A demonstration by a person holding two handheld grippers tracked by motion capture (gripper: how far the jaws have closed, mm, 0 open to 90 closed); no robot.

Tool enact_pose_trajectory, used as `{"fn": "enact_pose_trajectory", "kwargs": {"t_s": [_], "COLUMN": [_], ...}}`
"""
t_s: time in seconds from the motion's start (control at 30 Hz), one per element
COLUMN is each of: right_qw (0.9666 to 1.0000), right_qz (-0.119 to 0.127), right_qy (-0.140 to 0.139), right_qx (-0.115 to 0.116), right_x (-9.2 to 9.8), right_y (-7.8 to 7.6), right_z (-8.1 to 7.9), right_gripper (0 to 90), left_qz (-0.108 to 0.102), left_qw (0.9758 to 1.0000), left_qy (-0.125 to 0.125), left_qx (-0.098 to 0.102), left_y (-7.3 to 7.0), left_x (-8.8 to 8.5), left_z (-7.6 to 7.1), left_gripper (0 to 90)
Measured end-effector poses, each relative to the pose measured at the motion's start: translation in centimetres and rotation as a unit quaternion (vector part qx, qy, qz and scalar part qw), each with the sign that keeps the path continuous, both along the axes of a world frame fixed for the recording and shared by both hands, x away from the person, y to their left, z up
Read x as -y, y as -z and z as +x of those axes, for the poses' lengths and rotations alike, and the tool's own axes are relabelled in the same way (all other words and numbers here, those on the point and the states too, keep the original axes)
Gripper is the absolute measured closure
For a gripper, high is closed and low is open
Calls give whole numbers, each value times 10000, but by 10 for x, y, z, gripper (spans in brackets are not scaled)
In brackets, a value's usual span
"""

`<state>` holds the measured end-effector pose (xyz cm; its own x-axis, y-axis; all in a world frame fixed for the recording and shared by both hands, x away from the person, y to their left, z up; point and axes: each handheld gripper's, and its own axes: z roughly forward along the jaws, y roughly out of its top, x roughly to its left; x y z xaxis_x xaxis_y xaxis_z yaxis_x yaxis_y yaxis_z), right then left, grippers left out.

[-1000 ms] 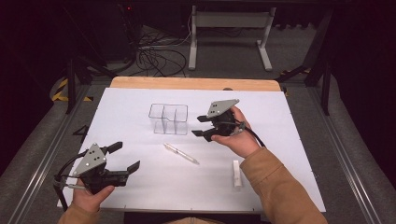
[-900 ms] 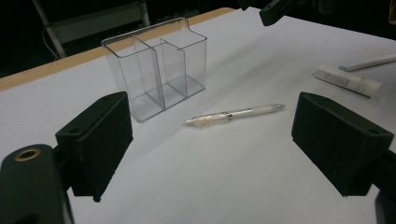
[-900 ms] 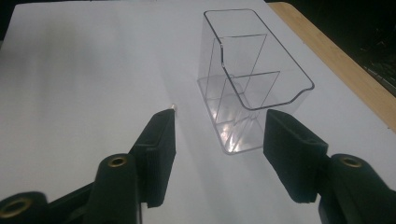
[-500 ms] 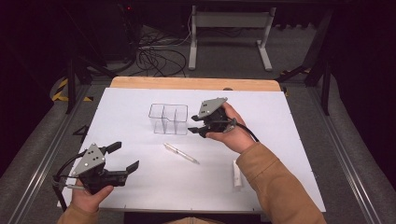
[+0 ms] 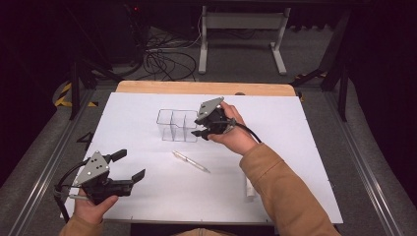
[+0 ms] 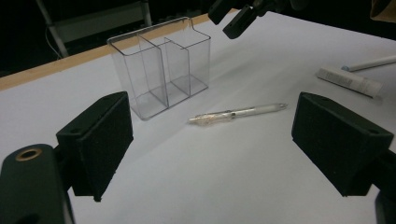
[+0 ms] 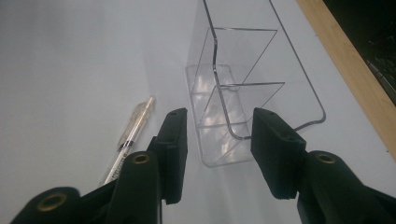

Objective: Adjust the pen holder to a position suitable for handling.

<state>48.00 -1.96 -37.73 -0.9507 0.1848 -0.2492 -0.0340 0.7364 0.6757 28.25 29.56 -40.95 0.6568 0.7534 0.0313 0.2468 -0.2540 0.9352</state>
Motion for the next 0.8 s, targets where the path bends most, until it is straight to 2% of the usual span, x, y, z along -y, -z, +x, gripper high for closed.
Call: {"fn": "enact_pose_trajectory", "kwargs": {"t_s": [0.4, 0.8], "right_qw": [9996, 9986], "right_qz": [-253, -494], "right_qy": [-66, -122], "right_qx": [-48, -111], "right_x": [-19, -36], "right_y": [13, 25], "right_z": [14, 19], "right_gripper": [581, 625], "left_qz": [-19, -16], "left_qw": [10000, 10000], "left_qy": [-17, -5], "left_qx": [-14, -31], "left_y": [1, 2], "left_x": [-2, -2], "left_z": [0, 0], "left_gripper": [135, 135]}}
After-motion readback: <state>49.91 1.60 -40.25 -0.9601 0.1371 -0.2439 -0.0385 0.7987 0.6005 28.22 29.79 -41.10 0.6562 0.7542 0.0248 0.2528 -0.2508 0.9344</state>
